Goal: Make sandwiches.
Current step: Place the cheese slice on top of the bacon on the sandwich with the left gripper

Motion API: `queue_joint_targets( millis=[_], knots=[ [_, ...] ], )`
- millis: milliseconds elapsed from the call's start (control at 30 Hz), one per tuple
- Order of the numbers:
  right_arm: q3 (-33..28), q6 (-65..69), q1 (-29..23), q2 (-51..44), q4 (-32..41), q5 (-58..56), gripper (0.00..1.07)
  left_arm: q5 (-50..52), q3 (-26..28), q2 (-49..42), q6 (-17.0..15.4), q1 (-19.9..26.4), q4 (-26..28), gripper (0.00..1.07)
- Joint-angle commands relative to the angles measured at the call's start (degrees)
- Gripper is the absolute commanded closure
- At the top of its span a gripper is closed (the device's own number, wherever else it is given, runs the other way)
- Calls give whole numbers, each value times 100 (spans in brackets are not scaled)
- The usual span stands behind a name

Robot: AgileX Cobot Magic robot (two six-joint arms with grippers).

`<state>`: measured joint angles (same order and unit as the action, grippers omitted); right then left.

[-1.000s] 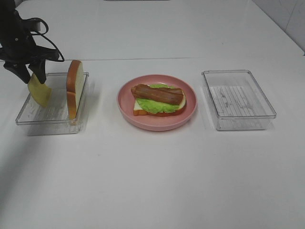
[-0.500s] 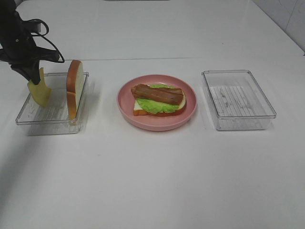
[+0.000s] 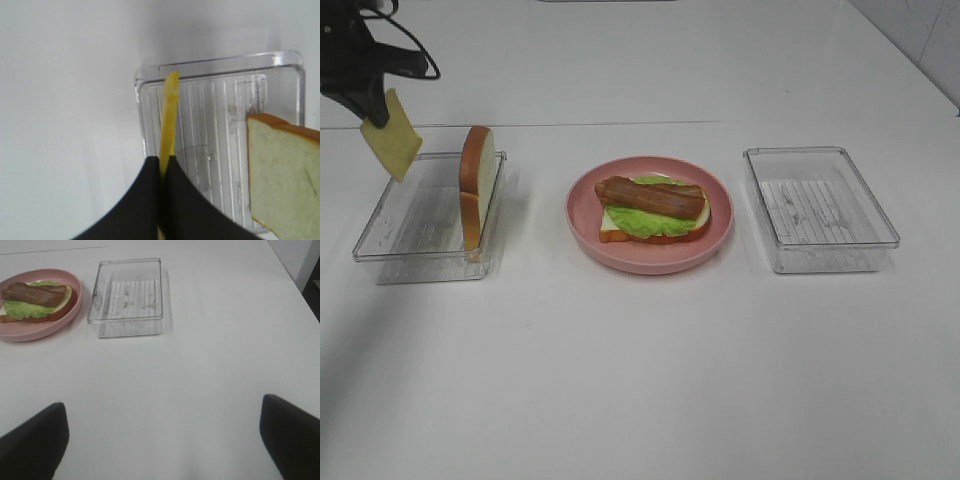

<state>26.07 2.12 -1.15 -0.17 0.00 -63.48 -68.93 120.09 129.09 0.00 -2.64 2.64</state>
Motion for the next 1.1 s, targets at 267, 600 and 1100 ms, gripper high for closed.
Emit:
queue_joint_targets(
  millis=[267, 600, 1100],
  knots=[
    [-17, -29, 6, -172, 0, 46, 9, -149, 344, -1043, 34, -57, 264, 107],
    [-17, -29, 6, -172, 0, 46, 9, -143, 997, -1163, 401, -653, 854, 107],
    [-17, -29, 6, -172, 0, 46, 9, 619, 991, -659, 464, -2103, 1679, 107]
  ],
)
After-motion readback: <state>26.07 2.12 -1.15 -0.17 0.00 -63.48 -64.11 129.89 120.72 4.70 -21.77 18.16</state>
